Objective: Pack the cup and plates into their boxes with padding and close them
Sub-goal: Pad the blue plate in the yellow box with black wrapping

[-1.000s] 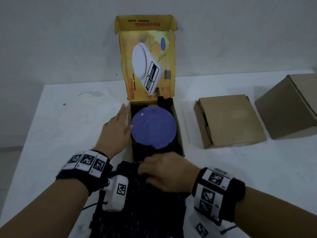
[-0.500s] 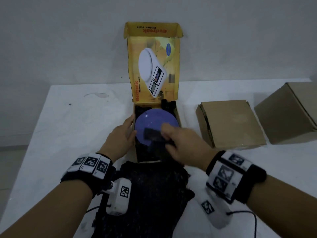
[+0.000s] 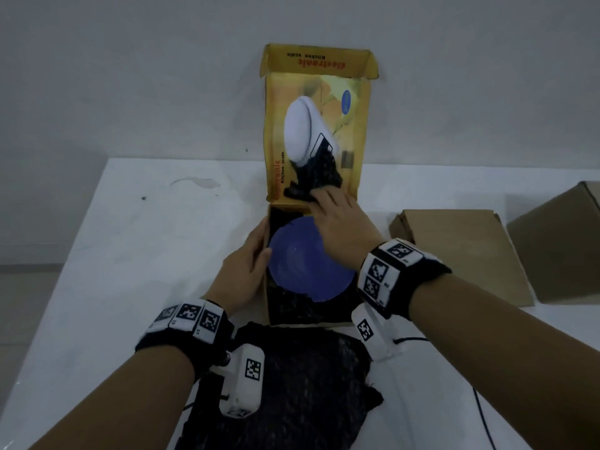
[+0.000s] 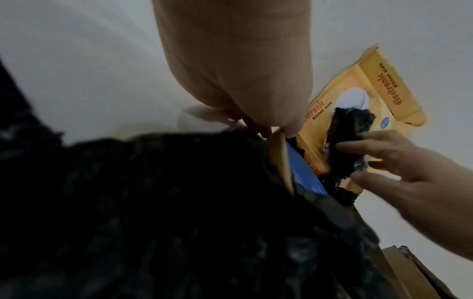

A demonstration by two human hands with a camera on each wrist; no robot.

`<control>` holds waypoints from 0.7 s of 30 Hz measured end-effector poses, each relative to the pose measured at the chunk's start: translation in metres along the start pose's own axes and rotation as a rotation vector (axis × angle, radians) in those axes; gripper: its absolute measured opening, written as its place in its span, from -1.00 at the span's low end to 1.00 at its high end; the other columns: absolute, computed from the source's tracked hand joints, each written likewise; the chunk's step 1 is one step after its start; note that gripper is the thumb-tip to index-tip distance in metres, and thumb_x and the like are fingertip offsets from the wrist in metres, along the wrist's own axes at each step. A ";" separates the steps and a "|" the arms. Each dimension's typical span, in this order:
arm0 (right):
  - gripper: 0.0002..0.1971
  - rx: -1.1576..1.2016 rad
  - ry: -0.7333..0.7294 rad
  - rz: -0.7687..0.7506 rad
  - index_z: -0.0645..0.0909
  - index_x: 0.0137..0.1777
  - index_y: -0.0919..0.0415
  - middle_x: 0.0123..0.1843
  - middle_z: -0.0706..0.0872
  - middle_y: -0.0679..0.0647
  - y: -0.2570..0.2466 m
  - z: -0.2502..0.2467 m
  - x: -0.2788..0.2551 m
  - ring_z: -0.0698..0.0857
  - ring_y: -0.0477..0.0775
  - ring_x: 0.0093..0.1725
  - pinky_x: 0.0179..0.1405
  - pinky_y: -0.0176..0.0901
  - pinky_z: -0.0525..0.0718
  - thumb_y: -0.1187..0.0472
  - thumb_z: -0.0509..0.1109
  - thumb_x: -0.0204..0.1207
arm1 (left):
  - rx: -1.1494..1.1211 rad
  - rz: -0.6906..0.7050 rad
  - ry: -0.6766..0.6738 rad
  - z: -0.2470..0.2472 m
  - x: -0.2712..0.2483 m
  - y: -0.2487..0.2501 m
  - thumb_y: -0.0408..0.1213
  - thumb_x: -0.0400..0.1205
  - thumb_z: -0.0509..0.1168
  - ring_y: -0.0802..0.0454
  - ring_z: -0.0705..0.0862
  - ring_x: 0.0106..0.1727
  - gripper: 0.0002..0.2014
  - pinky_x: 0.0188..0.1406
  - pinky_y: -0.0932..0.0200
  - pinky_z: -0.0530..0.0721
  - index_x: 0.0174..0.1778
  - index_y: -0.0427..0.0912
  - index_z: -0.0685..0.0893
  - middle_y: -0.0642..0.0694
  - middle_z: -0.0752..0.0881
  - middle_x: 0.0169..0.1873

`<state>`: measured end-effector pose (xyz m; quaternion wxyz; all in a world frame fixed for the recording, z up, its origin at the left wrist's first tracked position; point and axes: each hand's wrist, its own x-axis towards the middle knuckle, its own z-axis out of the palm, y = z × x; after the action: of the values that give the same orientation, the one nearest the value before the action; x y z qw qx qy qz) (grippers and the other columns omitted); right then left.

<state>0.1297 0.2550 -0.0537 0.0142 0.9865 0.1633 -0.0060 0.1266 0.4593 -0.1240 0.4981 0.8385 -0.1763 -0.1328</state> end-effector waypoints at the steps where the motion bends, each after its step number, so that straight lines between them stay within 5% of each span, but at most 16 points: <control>1: -0.39 -0.013 -0.084 -0.024 0.61 0.24 0.41 0.31 0.58 0.31 -0.002 0.005 0.001 0.51 0.38 0.31 0.28 0.21 0.46 0.23 -0.21 0.46 | -0.018 0.009 -0.004 0.000 0.000 -0.002 -0.07 0.71 0.04 0.34 0.33 0.46 -0.45 0.31 0.58 0.27 0.65 0.10 0.09 0.33 0.25 0.51; 3: -0.40 -0.013 -0.182 -0.054 0.56 0.31 0.40 0.33 0.55 0.28 -0.007 0.014 0.003 0.46 0.34 0.34 0.40 0.13 0.35 0.23 -0.20 0.49 | -0.043 0.017 -0.012 -0.001 -0.001 -0.006 -0.01 0.68 0.03 0.35 0.31 0.49 -0.42 0.34 0.63 0.25 0.65 0.09 0.09 0.31 0.24 0.54; 5: -0.49 0.048 -0.215 -0.044 0.36 0.49 0.33 0.35 0.51 0.25 -0.012 0.017 0.006 0.43 0.29 0.35 0.44 0.04 0.32 0.29 0.03 0.53 | -0.051 0.019 -0.020 -0.001 -0.001 -0.008 -0.01 0.70 0.03 0.39 0.30 0.48 -0.43 0.33 0.65 0.25 0.65 0.11 0.07 0.35 0.23 0.53; 9: -0.34 0.257 -0.237 0.079 0.16 0.49 0.20 -0.05 0.49 0.14 -0.015 0.003 0.017 0.54 0.21 0.05 -0.11 -0.12 0.34 0.39 0.29 0.39 | -0.030 0.028 -0.012 0.001 0.000 -0.008 -0.15 0.75 0.05 0.49 0.28 0.44 -0.46 0.31 0.66 0.26 0.65 0.11 0.05 0.45 0.21 0.48; 11: -0.38 0.249 -0.257 0.094 0.19 0.44 0.21 -0.11 0.46 0.12 -0.015 0.000 0.022 0.56 0.20 -0.02 -0.20 -0.10 0.32 0.38 0.32 0.38 | -0.012 0.024 0.001 0.001 0.000 -0.008 -0.15 0.75 0.05 0.46 0.29 0.43 -0.46 0.34 0.62 0.28 0.66 0.09 0.06 0.38 0.23 0.49; 15: -0.46 0.290 -0.288 0.137 0.25 0.41 0.26 0.11 0.58 0.23 -0.013 0.003 0.021 0.52 0.15 -0.06 -0.18 -0.08 0.37 0.42 0.27 0.43 | -0.019 0.037 0.011 0.002 -0.001 -0.010 -0.04 0.68 0.06 0.40 0.32 0.47 -0.42 0.39 0.48 0.32 0.65 0.13 0.08 0.36 0.27 0.50; 18: -0.44 0.309 -0.264 0.135 0.29 0.51 0.30 0.40 0.38 0.23 -0.009 0.006 0.017 0.58 0.19 0.01 -0.13 -0.06 0.52 0.49 0.20 0.48 | -0.077 0.035 0.017 0.003 -0.001 -0.012 -0.08 0.63 0.14 0.39 0.33 0.49 -0.39 0.46 0.33 0.34 0.60 0.27 0.09 0.47 0.26 0.46; 21: -0.38 0.240 -0.291 0.121 0.24 0.57 0.29 0.48 0.28 0.21 -0.010 0.008 0.017 0.60 0.24 0.09 -0.04 -0.01 0.61 0.50 0.20 0.48 | -0.108 -0.012 0.009 0.004 0.000 -0.016 -0.02 0.48 0.19 0.28 0.32 0.54 -0.29 0.54 0.10 0.35 0.55 0.39 0.07 0.46 0.25 0.47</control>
<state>0.1426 0.2698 -0.0625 -0.0798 0.9778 0.0979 -0.1672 0.1277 0.4632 -0.1395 0.5428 0.8120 -0.1616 -0.1413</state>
